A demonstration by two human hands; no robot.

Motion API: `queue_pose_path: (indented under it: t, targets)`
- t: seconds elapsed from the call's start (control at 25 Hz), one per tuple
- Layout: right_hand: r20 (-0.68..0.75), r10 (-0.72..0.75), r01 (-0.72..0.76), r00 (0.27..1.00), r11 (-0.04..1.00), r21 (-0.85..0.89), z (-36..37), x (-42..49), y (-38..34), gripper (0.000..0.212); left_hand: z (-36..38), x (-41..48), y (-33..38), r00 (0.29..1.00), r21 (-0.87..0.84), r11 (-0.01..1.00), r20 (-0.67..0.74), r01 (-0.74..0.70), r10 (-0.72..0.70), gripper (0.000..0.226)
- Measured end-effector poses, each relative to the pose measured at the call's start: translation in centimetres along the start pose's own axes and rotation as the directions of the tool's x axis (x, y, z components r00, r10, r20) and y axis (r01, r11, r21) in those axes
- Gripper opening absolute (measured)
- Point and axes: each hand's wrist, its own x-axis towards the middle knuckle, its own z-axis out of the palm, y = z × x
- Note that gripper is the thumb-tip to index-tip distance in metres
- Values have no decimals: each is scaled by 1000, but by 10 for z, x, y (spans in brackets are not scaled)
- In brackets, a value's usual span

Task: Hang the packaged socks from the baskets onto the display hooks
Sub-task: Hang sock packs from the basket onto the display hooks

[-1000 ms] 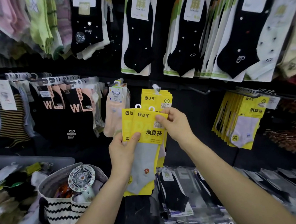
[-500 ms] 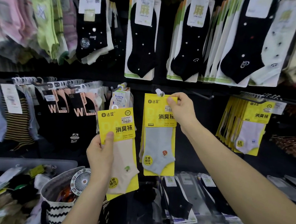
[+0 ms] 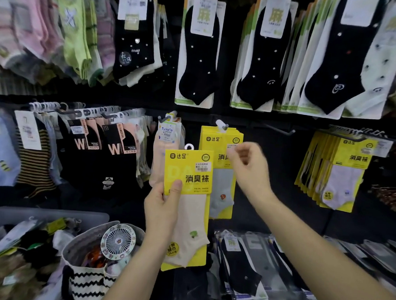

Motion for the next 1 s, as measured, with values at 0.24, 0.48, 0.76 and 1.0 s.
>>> queue_pose_path:
  t: [0.24, 0.48, 0.76, 1.0]
  targets:
    - [233, 197, -240, 952, 956, 171, 1, -29, 0, 8, 27, -12, 2, 991, -57, 998, 133, 36, -28, 19]
    - [281, 200, -219, 939, 975, 37, -21, 2, -18, 13, 33, -11, -5, 972, -19, 999, 231, 43, -37, 14]
    - [214, 191, -179, 958, 981, -74, -24, 23, -32, 18, 32, -5, -15, 966, 4, 999, 255, 46, -45, 14]
    - [49, 76, -66, 996, 982, -177, -19, 58, -47, 21, 30, -2, -25, 954, -24, 988, 264, 152, -140, 15]
